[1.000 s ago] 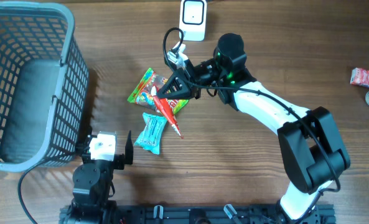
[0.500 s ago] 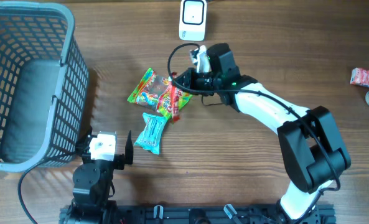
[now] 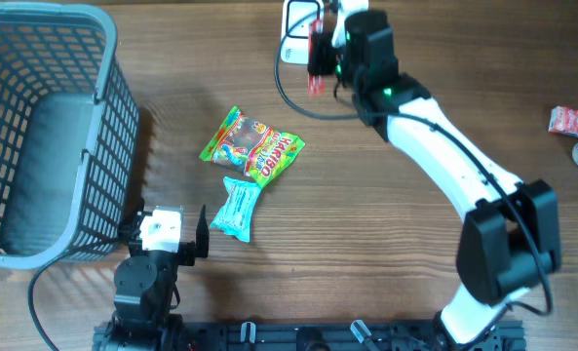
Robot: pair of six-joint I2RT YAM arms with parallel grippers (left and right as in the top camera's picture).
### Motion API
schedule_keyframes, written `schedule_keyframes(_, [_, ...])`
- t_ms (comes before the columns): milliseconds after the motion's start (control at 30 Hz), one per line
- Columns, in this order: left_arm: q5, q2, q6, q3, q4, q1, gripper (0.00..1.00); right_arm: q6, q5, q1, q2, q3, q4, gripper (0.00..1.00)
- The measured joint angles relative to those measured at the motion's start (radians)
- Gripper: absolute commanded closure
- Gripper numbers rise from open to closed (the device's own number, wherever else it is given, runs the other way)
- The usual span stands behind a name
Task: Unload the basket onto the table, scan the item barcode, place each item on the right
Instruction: 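Raise the Nescafe stick to the scanner face, then carry the Nescafe stick right and drop it near the tissue pack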
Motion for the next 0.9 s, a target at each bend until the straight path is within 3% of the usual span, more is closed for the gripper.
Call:
schedule_keyframes(133, [0.0,0.0,0.0,0.0,0.001,0.0,0.0,-0.104,0.081,0.0,0.221,0.275,0.029,0.96])
schedule_keyframes(333, [0.0,0.0,0.0,0.0,0.001,0.0,0.0,-0.146,0.158,0.0,0.551,0.594,0.044,0.96])
schedule_keyframes(633, [0.0,0.0,0.0,0.0,0.001,0.0,0.0,-0.095,0.186,-0.034,0.623,0.682,0.096,0.95])
schedule_keyframes(733, [0.0,0.0,0.0,0.0,0.001,0.0,0.0,-0.085,0.186,-0.06,0.623,0.705,-0.038,0.96])
schedule_keyframes(900, [0.0,0.0,0.0,0.0,0.0,0.0,0.0,-0.084,0.179,-0.124,0.589,0.816,-0.516,0.96])
